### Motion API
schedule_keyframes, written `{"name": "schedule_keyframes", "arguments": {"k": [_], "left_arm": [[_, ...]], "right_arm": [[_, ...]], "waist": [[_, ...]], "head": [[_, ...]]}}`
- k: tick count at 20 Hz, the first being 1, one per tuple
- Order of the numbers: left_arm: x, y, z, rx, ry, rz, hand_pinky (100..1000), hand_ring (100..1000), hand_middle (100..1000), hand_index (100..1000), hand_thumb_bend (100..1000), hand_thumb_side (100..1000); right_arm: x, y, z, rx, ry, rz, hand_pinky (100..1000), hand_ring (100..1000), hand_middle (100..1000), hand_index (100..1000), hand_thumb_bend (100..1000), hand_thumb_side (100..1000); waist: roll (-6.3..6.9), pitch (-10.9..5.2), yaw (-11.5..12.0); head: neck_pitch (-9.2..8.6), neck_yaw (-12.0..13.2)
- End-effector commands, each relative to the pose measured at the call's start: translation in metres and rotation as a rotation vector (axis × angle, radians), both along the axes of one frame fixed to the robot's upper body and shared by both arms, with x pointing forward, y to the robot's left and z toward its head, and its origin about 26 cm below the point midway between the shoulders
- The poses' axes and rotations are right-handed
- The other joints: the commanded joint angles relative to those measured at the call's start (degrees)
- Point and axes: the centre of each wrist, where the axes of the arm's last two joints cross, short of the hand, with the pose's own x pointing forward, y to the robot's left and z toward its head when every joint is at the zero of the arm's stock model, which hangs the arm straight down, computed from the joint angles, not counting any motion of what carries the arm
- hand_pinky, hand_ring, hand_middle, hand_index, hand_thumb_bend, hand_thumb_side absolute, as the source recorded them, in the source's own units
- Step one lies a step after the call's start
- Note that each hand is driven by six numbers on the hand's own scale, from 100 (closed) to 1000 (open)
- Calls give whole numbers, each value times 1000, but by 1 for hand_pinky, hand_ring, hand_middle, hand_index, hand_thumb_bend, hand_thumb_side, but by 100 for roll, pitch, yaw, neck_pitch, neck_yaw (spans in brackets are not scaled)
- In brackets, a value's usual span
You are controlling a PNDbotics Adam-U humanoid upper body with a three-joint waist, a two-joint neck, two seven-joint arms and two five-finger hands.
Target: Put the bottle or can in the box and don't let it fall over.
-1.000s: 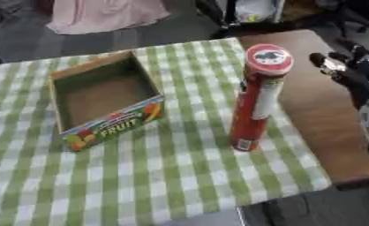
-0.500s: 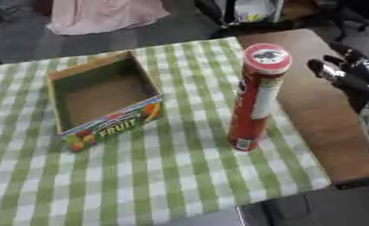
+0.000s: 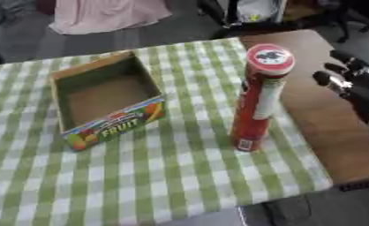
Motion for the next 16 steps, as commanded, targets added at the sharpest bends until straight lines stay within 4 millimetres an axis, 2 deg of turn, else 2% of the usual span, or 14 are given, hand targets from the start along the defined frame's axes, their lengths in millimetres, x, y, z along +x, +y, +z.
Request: {"name": "schedule_keyframes", "arguments": {"k": [1, 16], "left_arm": [[0, 7, 12, 45, -17, 9, 752, 783, 734, 813, 739, 625], [0, 7, 11, 43, -15, 5, 751, 784, 736, 812, 739, 625]], "right_arm": [[0, -6, 18, -37, -32, 39, 732, 982, 1000, 906, 714, 264], [-3, 4, 9, -49, -19, 158, 739, 989, 1000, 917, 725, 243]], "waist": [[-2, -76, -6], [10, -71, -7]], "head": [[23, 31], [-10, 1]]}}
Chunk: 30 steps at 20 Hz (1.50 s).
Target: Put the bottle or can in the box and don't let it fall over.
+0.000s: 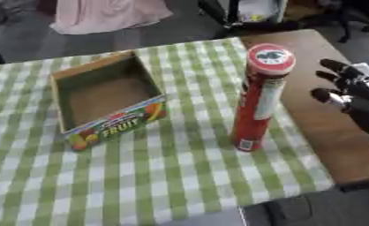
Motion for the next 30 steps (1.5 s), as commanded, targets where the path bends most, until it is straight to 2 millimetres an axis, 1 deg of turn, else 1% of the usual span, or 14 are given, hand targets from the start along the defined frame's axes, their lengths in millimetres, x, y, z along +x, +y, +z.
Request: {"name": "schedule_keyframes", "arguments": {"k": [1, 16, 23, 30], "left_arm": [[0, 6, 13, 44, -21, 2, 751, 784, 736, 812, 739, 624], [0, 4, 11, 37, -18, -5, 751, 786, 737, 812, 737, 624], [0, 4, 11, 34, -16, -8, 751, 786, 737, 812, 736, 624], [1, 3, 10, 31, -16, -11, 751, 787, 738, 812, 735, 624]], "right_arm": [[1, -1, 15, -33, -25, 25, 739, 989, 1000, 917, 725, 243], [6, 16, 13, -45, -6, 95, 744, 995, 1000, 918, 731, 236], [10, 21, 14, -46, 0, 101, 745, 999, 1000, 919, 732, 235], [12, 29, 12, -27, -1, 134, 751, 1000, 1000, 924, 750, 238]], "waist": [[-5, -70, 5], [-9, -58, 47], [-13, -54, 68], [-13, -46, 87]], "head": [[-11, -24], [-15, -42], [-10, -54], [-13, -60]]}}
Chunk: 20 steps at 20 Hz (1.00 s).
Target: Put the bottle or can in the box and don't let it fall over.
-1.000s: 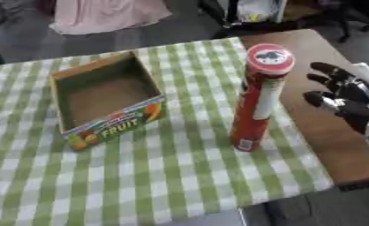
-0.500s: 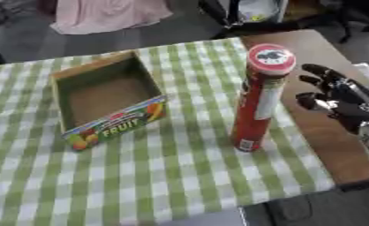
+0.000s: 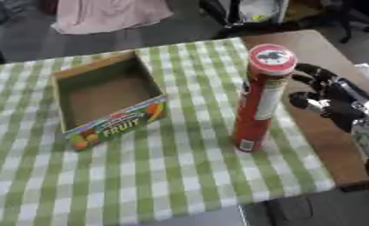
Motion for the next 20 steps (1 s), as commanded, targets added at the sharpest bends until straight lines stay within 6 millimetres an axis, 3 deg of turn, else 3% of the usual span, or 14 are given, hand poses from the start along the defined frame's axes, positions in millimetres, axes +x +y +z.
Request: {"name": "schedule_keyframes", "arguments": {"k": [1, 20], "left_arm": [[1, 3, 11, 31, -20, -5, 751, 787, 738, 812, 736, 624], [1, 2, 10, 25, -19, -11, 752, 789, 739, 812, 732, 623]], "right_arm": [[4, 2, 14, -15, -34, 32, 753, 1000, 1000, 926, 755, 240], [9, 11, 15, -6, -35, 96, 758, 1000, 1000, 932, 741, 295]], "waist": [[-11, -46, 13], [-19, -26, 49]], "head": [[-14, -12], [-7, -38]]}}
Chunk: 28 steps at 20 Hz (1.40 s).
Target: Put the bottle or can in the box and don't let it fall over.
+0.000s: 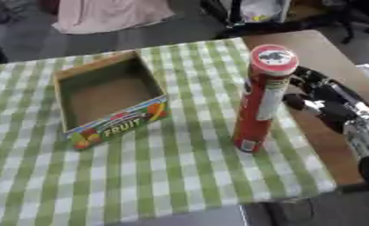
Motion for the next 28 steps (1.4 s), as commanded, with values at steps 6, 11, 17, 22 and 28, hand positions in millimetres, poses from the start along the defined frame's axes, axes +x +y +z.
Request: {"name": "schedule_keyframes", "arguments": {"k": [6, 11, 17, 22, 28], "left_arm": [[1, 3, 11, 25, -22, -6, 752, 789, 739, 812, 731, 624], [1, 3, 9, 22, -19, -6, 752, 789, 739, 812, 729, 624], [0, 3, 9, 19, -17, -7, 752, 788, 739, 812, 727, 624], [0, 3, 8, 18, -17, -7, 752, 788, 739, 812, 726, 624], [0, 3, 8, 16, -17, -7, 752, 788, 739, 812, 724, 624]], "right_arm": [[4, 3, 15, -17, -38, 23, 758, 1000, 1000, 932, 740, 295], [7, 6, 15, -13, -37, 14, 756, 1000, 1000, 928, 744, 292], [9, 11, 15, -10, -37, 34, 757, 1000, 1000, 929, 739, 300], [9, 12, 14, -7, -37, 43, 757, 1000, 1000, 932, 735, 304], [11, 18, 13, 7, -35, 67, 757, 1000, 1000, 917, 736, 304]], "waist": [[-16, -26, 17], [-15, -22, 28], [-14, -15, 37], [-14, -13, 42], [-11, -6, 47]], "head": [[-2, -17], [-7, -32], [1, -41], [-3, -50], [-1, -67]]}}
